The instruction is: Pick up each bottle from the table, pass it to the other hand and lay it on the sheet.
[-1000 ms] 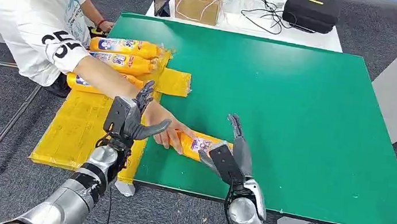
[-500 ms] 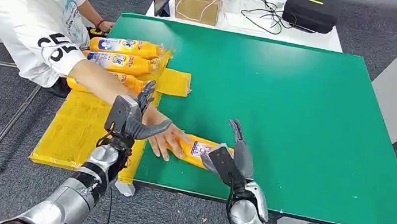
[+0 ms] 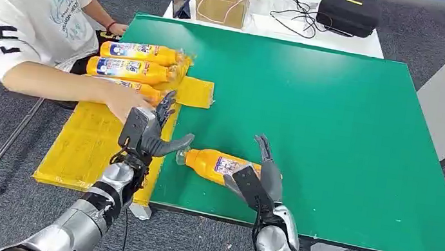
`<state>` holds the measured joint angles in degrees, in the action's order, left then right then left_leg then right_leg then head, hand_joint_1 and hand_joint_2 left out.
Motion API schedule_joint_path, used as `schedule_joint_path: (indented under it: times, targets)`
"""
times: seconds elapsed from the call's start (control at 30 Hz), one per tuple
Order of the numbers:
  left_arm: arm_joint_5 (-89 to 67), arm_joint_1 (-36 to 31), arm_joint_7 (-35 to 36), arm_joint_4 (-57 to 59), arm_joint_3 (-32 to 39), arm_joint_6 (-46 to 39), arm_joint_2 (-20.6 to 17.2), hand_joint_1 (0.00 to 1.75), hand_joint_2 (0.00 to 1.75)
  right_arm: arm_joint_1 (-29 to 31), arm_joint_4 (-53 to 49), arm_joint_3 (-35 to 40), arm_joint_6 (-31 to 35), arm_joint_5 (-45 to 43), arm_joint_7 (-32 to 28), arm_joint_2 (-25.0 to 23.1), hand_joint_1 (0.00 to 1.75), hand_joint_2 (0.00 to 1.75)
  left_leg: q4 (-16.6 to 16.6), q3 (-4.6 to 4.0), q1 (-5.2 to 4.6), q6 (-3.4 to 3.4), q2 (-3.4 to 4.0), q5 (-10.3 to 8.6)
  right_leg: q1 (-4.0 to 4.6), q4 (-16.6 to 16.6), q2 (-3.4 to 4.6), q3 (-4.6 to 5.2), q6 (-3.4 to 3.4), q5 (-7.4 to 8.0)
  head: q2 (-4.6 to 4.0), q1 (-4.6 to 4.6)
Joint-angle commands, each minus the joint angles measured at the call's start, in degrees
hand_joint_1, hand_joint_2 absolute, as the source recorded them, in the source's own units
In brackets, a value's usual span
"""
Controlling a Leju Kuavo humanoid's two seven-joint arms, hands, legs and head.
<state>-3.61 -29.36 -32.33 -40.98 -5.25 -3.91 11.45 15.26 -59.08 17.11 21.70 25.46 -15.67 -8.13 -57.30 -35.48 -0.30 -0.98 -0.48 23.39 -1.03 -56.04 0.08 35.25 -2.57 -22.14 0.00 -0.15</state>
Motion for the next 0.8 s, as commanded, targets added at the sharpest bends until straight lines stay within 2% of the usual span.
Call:
schedule_joint_path:
  times: [0.03,0.17,0.37,0.5,0.8]
  targets:
    - [0.4,-2.9,0.1,3.9,-0.9,0.2,0.0,0.0,1.75,-0.1,-2.5,0.5,-0.4,-0.1,-0.6,0.3,0.0,1.75,0.0,0.11,0.06,0.06,-0.06,0.07,0.07,0.0,-0.09,-0.15,0.09,-0.09,0.02,0.02]
    - [0.4,-3.1,0.1,4.1,-1.0,0.2,0.1,0.0,1.75,0.2,-2.4,0.8,-0.4,0.0,-0.7,0.4,0.0,1.75,0.0,0.14,0.08,0.08,-0.03,0.1,0.09,0.0,-0.07,-0.19,0.1,-0.1,0.0,0.0]
    - [0.3,-2.8,0.4,3.1,-1.2,0.7,0.0,0.0,1.75,3.5,5.0,2.9,-2.0,4.8,3.6,1.8,0.0,1.75,-0.1,0.29,0.12,0.1,0.04,0.18,0.14,0.0,-0.02,-0.33,0.14,-0.15,0.0,0.0]
    - [0.3,-2.7,0.3,3.1,-1.1,0.7,0.0,0.0,1.75,3.4,5.1,2.9,-2.1,4.8,3.6,1.9,0.0,1.75,0.0,0.13,0.05,0.05,-0.01,0.05,0.06,0.0,-0.04,-0.16,0.07,-0.05,0.0,0.0]
    - [0.1,-2.0,0.5,2.8,-0.5,1.9,0.2,0.0,1.75,6.1,11.7,5.9,-4.4,13.8,10.0,4.2,0.0,1.75,0.0,0.14,0.05,0.05,0.0,0.08,0.06,0.0,-0.02,-0.19,0.08,-0.06,0.0,0.0]
